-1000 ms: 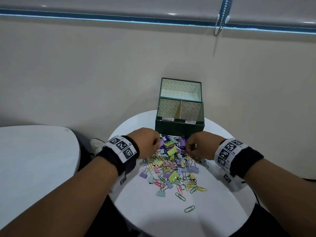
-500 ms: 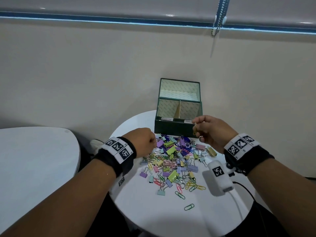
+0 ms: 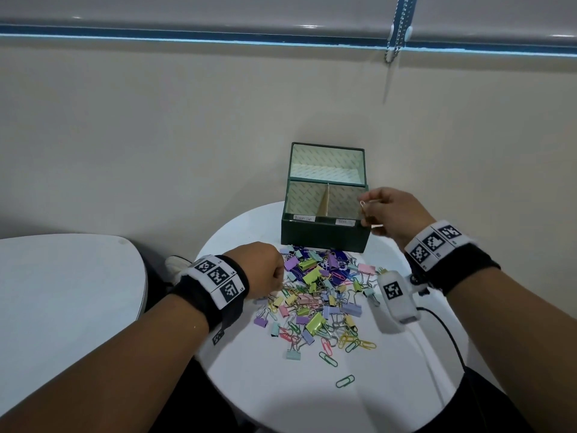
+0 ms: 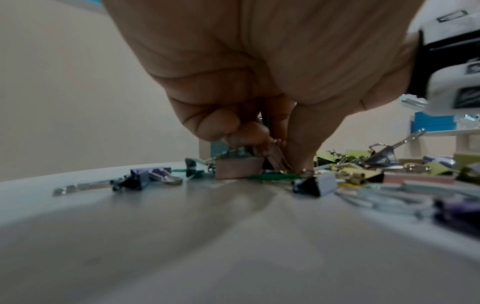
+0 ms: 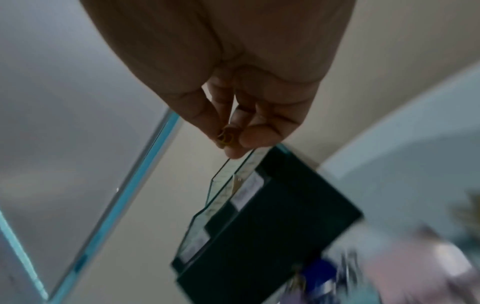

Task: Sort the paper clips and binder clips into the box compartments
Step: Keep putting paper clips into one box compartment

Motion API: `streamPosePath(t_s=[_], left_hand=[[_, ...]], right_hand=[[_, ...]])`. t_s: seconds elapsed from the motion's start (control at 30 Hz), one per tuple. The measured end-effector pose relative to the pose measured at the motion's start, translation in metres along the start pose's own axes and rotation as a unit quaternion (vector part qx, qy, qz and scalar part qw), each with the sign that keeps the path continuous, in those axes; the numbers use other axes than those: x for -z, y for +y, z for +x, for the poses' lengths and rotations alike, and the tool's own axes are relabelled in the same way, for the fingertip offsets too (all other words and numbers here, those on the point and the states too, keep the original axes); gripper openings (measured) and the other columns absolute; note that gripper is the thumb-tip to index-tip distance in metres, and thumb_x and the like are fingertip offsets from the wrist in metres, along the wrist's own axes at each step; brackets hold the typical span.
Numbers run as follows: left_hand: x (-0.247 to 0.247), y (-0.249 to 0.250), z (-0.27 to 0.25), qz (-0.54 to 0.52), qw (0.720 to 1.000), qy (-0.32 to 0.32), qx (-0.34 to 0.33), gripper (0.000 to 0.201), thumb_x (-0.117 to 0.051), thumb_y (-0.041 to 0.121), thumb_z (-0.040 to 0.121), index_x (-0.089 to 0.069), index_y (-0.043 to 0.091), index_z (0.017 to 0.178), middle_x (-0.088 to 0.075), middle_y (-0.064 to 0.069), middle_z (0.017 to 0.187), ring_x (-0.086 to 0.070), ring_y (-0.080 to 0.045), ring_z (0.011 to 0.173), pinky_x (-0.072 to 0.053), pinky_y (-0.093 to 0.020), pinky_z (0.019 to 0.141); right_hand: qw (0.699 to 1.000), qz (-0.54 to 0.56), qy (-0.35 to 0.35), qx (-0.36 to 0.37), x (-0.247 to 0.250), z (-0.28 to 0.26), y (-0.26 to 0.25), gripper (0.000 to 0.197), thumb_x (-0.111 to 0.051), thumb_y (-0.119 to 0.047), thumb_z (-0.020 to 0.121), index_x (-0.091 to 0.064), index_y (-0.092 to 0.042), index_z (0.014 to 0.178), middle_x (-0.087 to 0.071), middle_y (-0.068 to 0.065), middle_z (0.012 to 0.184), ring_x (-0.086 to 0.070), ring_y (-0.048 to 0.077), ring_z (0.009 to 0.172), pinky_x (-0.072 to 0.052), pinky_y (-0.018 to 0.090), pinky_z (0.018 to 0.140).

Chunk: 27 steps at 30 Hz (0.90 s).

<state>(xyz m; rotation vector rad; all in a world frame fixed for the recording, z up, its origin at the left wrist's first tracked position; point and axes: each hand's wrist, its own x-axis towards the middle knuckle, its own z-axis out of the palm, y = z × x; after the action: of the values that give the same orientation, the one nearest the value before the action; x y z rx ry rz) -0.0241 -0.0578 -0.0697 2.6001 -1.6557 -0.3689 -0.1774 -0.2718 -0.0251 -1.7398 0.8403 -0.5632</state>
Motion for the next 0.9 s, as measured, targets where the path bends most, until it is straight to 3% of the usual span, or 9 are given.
streamPosePath(t_s=[0.13,0.2,0.3,0.37,0.47,0.57,0.63,0.73,0.9], left_hand=[[0.000,-0.001,0.000,-0.020,0.999,0.019,-0.021,0.015,-0.063,0.032,0.093,-0.072,0.022,0.085,-0.068,0.007,0.083,-0.063,-0.013,0.077,-0.056,-0.032,0.075],[0.000,-0.001,0.000,-0.035,0.998,0.048,-0.036,0.017,-0.061,0.033,0.095,-0.071,0.021,0.088,-0.063,0.007,0.089,-0.061,-0.012,0.079,-0.054,-0.032,0.076],[0.002,-0.002,0.000,-0.065,0.992,0.093,-0.049,0.018,-0.059,0.035,0.097,-0.067,0.021,0.089,-0.056,0.008,0.091,-0.058,-0.012,0.080,-0.051,-0.031,0.076],[0.004,-0.004,0.002,-0.075,0.990,0.106,-0.049,0.017,-0.056,0.032,0.099,-0.065,0.022,0.089,-0.054,0.008,0.092,-0.056,-0.011,0.080,-0.048,-0.028,0.075],[0.013,-0.002,0.005,-0.073,0.992,0.094,-0.044,0.016,-0.053,0.033,0.100,-0.061,0.026,0.088,-0.056,0.009,0.090,-0.056,-0.009,0.079,-0.046,-0.026,0.074],[0.034,0.009,0.016,-0.104,0.989,0.100,-0.033,0.018,-0.052,0.036,0.100,-0.063,0.023,0.093,-0.061,0.012,0.087,-0.059,-0.007,0.079,-0.046,-0.023,0.070],[0.052,0.021,0.030,-0.120,0.984,0.124,-0.032,0.019,-0.053,0.037,0.100,-0.064,0.022,0.095,-0.063,0.008,0.088,-0.060,-0.008,0.080,-0.045,-0.021,0.069],[0.071,0.041,0.060,-0.133,0.978,0.153,-0.037,0.019,-0.059,0.034,0.097,-0.066,0.019,0.088,-0.065,0.006,0.084,-0.060,-0.010,0.077,-0.048,-0.027,0.072],[0.074,0.066,0.106,-0.139,0.978,0.153,-0.020,0.018,-0.062,0.032,0.095,-0.070,0.016,0.093,-0.070,0.004,0.083,-0.060,-0.008,0.067,-0.053,-0.028,0.077]], right_hand=[[0.985,-0.118,0.073,0.098,-0.006,0.020,-0.007,0.005,-0.071,-0.015,0.091,-0.070,-0.019,0.094,-0.070,-0.002,0.091,-0.065,0.011,0.080,-0.046,0.019,0.064],[0.980,-0.154,0.069,0.110,-0.010,0.029,-0.006,0.007,-0.074,-0.017,0.089,-0.071,-0.021,0.093,-0.070,-0.005,0.092,-0.065,0.010,0.085,-0.044,0.018,0.067],[0.973,-0.181,0.077,0.119,-0.009,0.027,-0.004,0.011,-0.074,-0.016,0.087,-0.071,-0.023,0.095,-0.070,-0.006,0.095,-0.065,0.011,0.090,-0.050,0.025,0.081],[0.969,-0.190,0.081,0.133,-0.008,0.014,0.002,0.013,-0.071,-0.012,0.088,-0.067,-0.024,0.089,-0.068,-0.007,0.092,-0.064,0.010,0.086,-0.052,0.025,0.078],[0.953,-0.274,-0.011,0.129,-0.009,-0.011,0.020,0.022,-0.065,-0.008,0.085,-0.063,-0.029,0.080,-0.067,-0.009,0.087,-0.064,0.010,0.081,-0.053,0.023,0.072],[0.904,-0.405,-0.123,0.067,-0.008,-0.021,0.032,0.019,-0.067,-0.011,0.084,-0.070,-0.029,0.082,-0.068,-0.010,0.085,-0.060,0.008,0.069,-0.048,0.021,0.060],[0.899,-0.419,-0.119,0.054,-0.008,-0.023,0.033,0.016,-0.068,-0.012,0.084,-0.073,-0.027,0.086,-0.068,-0.011,0.086,-0.059,0.005,0.068,-0.040,0.019,0.056],[0.909,-0.399,-0.114,0.044,-0.010,-0.023,0.035,0.019,-0.069,-0.013,0.084,-0.075,-0.031,0.085,-0.069,-0.014,0.089,-0.062,0.005,0.079,-0.036,0.014,0.056],[0.911,-0.388,-0.140,0.012,-0.015,-0.021,0.039,0.031,-0.070,-0.004,0.081,-0.078,-0.032,0.092,-0.071,-0.011,0.100,-0.060,0.006,0.084,-0.038,0.015,0.055]])
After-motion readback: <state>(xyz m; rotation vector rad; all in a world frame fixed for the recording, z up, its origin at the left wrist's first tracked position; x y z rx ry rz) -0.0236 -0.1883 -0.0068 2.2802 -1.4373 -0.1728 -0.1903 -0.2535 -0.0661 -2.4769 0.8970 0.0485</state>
